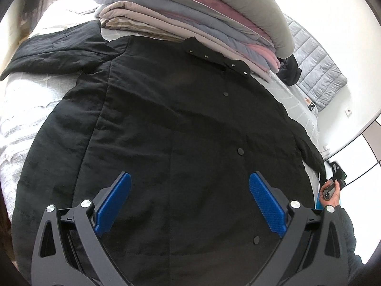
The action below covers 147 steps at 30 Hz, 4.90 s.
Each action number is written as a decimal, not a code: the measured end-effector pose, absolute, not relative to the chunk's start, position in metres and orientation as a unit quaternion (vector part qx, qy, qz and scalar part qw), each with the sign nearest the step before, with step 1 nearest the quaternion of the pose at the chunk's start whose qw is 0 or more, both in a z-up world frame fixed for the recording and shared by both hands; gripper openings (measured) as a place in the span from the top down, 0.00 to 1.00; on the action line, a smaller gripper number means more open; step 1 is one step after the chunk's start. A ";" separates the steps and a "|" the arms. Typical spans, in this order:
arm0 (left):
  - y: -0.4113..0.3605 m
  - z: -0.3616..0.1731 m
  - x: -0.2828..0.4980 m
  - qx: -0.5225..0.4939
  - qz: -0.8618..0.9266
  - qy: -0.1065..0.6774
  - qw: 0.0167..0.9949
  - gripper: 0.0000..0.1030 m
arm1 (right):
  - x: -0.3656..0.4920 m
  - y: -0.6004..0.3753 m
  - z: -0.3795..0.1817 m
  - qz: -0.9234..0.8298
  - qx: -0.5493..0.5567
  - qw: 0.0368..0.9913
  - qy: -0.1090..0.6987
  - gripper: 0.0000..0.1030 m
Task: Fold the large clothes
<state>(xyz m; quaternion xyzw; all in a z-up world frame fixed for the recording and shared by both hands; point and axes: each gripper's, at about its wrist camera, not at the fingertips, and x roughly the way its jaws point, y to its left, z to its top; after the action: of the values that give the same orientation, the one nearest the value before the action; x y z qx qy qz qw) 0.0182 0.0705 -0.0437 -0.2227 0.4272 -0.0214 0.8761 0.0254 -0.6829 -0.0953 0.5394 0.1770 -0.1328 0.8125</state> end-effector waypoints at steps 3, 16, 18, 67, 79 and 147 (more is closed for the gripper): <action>0.070 -0.045 0.019 -0.225 -0.021 0.430 0.874 0.07 | 0.023 -0.678 -0.094 -0.135 0.523 0.824 0.170 0.84; 0.061 -0.038 0.037 -0.200 -0.030 0.424 0.883 0.07 | 0.040 -0.655 -0.019 -0.109 0.457 0.872 0.139 0.86; 0.057 -0.030 0.040 -0.195 -0.038 0.412 0.889 0.07 | 0.051 -0.640 0.005 -0.098 0.428 0.888 0.136 0.86; 0.104 0.008 0.006 -0.273 -0.077 0.359 0.889 0.07 | 0.191 -0.124 -0.115 0.261 0.025 0.868 0.422 0.34; 0.108 0.007 0.003 -0.270 -0.073 0.359 0.890 0.07 | 0.198 -0.179 -0.122 0.198 0.137 0.854 0.460 0.23; 0.483 -0.017 0.043 -0.534 0.111 0.090 0.834 0.96 | 0.048 -0.206 -0.131 0.225 0.152 0.852 0.447 0.07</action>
<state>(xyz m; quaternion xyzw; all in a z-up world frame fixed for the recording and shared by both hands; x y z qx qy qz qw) 0.0432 0.4830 -0.0170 -0.5335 0.0898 0.1111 0.8336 0.0477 -0.2056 -0.1307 0.1523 0.4469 0.2247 0.8524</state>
